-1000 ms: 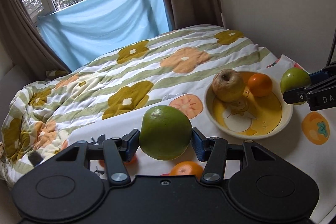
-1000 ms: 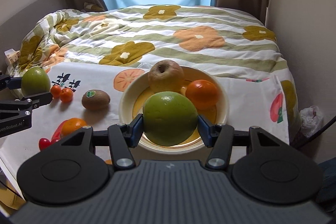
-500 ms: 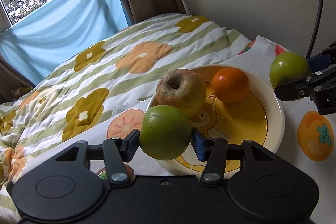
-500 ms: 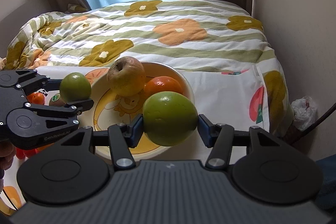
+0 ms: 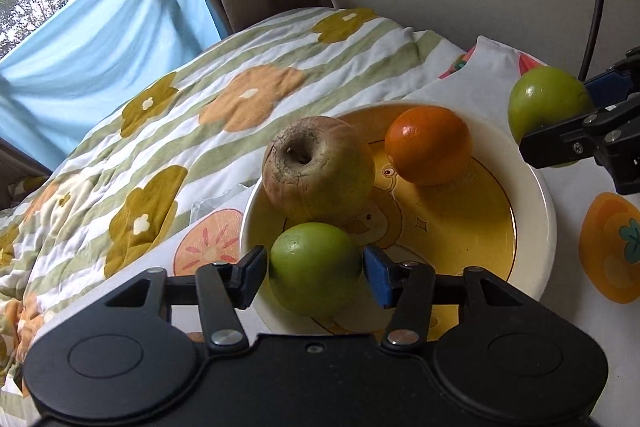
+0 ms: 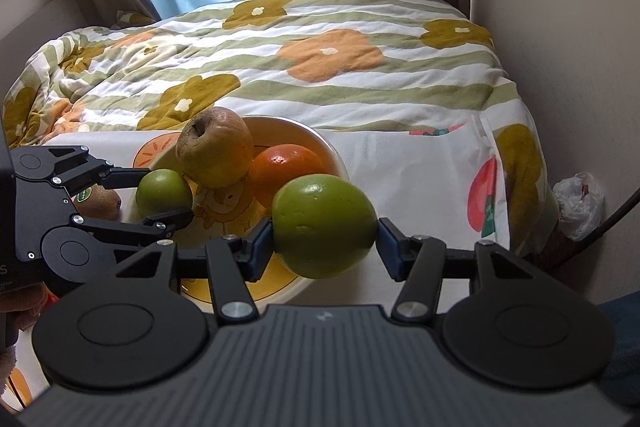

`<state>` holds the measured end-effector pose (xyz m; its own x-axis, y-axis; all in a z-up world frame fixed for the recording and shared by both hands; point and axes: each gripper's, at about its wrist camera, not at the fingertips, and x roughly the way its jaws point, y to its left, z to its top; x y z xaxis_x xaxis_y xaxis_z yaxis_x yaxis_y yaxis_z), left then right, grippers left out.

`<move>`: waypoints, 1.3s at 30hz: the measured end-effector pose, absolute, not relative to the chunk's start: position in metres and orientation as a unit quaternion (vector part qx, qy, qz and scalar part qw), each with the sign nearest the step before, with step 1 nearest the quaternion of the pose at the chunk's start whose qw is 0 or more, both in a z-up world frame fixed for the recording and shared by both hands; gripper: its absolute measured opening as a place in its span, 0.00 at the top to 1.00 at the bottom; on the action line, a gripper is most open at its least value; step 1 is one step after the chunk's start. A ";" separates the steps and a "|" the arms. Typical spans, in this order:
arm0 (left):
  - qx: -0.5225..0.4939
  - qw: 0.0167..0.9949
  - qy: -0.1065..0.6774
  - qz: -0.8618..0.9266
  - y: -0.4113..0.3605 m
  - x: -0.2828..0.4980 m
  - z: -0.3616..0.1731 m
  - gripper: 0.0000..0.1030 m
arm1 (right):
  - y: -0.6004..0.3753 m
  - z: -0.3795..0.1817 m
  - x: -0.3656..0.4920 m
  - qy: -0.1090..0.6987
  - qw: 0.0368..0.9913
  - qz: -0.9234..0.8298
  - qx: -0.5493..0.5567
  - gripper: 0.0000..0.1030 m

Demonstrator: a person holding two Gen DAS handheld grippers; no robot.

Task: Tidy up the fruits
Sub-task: 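Release both green apples into the bowl and open both tools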

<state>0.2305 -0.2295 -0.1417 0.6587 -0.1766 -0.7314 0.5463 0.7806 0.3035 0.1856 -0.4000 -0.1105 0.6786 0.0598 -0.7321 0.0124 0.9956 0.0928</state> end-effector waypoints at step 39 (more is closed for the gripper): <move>0.125 0.915 0.370 -0.096 -0.123 0.194 -0.098 0.04 | -0.354 -0.137 0.198 0.399 0.912 0.071 -0.058 0.00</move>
